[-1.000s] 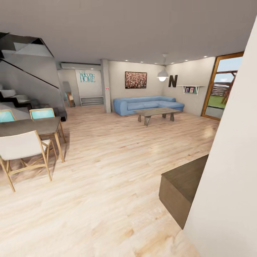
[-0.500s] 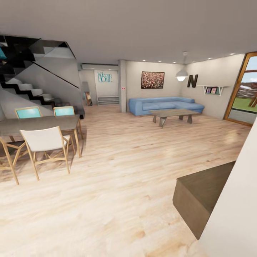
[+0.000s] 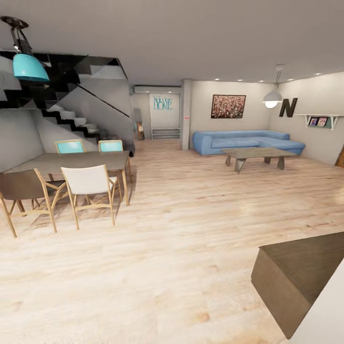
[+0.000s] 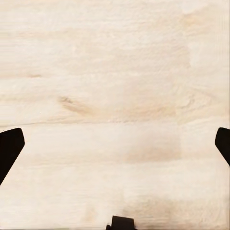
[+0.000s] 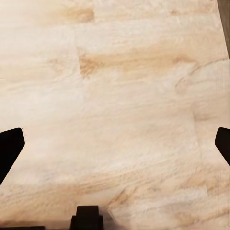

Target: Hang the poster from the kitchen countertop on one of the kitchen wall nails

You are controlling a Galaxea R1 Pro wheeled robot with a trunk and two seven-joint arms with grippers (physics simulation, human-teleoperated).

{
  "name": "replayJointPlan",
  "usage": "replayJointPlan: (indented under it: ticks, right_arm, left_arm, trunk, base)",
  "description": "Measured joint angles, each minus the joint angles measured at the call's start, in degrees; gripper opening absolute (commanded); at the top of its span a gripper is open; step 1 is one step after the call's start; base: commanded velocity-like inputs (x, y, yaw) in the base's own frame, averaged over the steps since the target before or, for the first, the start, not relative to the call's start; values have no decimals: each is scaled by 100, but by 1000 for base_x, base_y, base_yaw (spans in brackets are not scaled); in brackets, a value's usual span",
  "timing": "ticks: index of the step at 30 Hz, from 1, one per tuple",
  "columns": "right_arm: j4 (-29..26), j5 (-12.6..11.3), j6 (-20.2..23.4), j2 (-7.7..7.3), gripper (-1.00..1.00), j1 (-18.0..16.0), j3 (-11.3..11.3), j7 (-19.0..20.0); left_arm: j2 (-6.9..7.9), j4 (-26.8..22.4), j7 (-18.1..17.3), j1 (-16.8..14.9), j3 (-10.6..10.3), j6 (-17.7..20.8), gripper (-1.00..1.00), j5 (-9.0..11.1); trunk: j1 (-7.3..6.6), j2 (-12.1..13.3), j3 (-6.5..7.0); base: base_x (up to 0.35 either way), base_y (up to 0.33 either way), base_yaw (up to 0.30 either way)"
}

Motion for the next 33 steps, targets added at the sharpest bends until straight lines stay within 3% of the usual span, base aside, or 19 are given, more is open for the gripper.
replayJointPlan:
  ticks: [33]
  right_arm:
    - [86,-1,-4,9,100,0,0,-33]
  left_arm:
    - [-6,4,-1,0,4,0,100,-7]
  trunk:
    - [0,0,-81]
  base:
    - [0,0,288]
